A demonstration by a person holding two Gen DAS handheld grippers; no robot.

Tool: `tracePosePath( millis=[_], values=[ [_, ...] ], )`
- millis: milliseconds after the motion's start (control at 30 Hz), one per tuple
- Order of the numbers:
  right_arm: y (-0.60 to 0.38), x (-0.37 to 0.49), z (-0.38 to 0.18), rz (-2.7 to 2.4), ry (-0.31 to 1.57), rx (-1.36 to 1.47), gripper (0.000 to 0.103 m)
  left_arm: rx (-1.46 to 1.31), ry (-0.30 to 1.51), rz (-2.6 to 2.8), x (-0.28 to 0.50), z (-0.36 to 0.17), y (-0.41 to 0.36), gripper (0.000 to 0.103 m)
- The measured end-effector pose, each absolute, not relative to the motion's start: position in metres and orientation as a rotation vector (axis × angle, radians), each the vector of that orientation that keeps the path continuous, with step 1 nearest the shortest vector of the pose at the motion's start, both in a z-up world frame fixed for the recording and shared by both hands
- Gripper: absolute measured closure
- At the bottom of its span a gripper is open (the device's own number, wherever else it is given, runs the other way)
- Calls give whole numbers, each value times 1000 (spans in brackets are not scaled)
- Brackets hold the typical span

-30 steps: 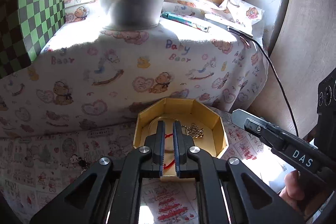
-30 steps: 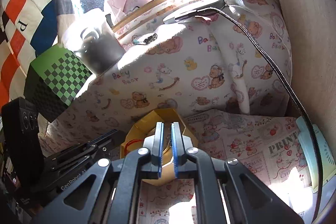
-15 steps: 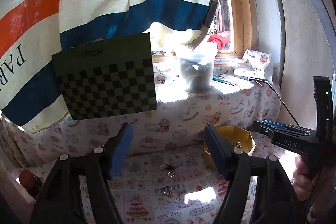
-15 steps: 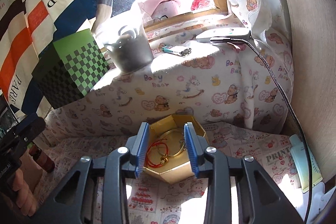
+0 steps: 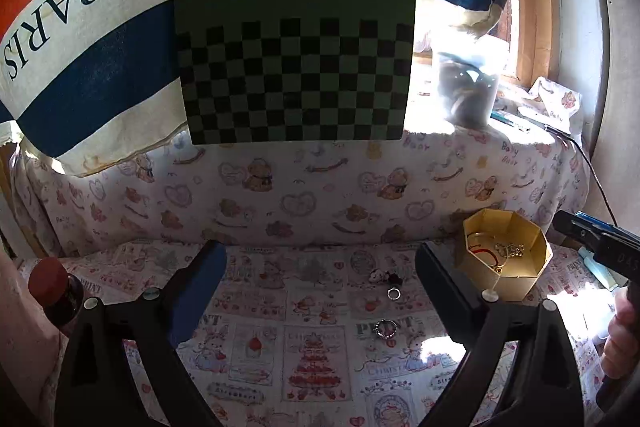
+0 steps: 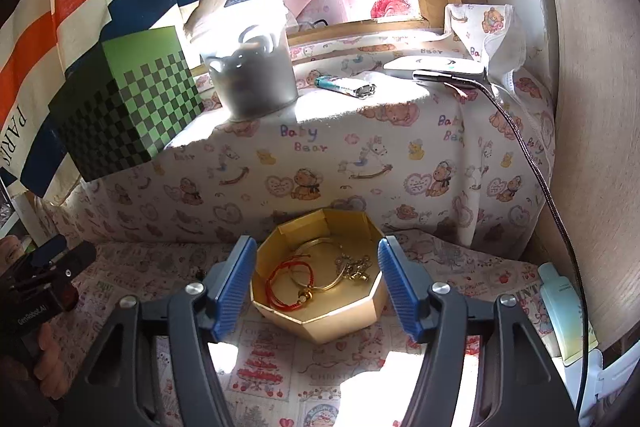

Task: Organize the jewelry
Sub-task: 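Open the left tool over the box while the right tool releases its chain, then lower the left tool onto the silver stone ring and close on it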

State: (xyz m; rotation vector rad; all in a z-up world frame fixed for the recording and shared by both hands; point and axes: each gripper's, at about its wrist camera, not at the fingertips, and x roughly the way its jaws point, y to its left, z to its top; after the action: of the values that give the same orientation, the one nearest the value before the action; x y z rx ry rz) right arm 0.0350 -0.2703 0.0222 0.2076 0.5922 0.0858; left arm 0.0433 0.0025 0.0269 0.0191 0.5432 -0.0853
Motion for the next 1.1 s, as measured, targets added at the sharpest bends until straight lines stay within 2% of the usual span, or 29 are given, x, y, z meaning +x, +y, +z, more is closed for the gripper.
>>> tracePosePath(
  millis=[267, 467, 567, 633, 700, 833, 1000, 1100],
  values=[
    [-271, 44, 11, 64, 643, 216, 41, -30, 714, -54, 73, -15, 12, 9],
    [-266, 43, 11, 43, 642, 179, 38, -96, 800, -126, 80, -25, 17, 9],
    [-264, 43, 11, 40, 641, 167, 36, -87, 847, -159, 79, -31, 11, 21],
    [-263, 43, 11, 38, 645, 163, 36, -58, 887, -164, 78, -35, 5, 42],
    [-264, 44, 11, 40, 650, 167, 36, -73, 910, -195, 78, -37, 4, 53],
    [-265, 46, 8, 26, 662, 163, 36, -90, 921, -231, 77, -39, -1, 61],
    [-262, 44, 10, 25, 658, 148, 36, -62, 950, -269, 72, -44, -17, 65],
    [-262, 42, 13, 7, 639, 146, 36, -54, 965, -279, 73, -41, -22, 75]
  ],
)
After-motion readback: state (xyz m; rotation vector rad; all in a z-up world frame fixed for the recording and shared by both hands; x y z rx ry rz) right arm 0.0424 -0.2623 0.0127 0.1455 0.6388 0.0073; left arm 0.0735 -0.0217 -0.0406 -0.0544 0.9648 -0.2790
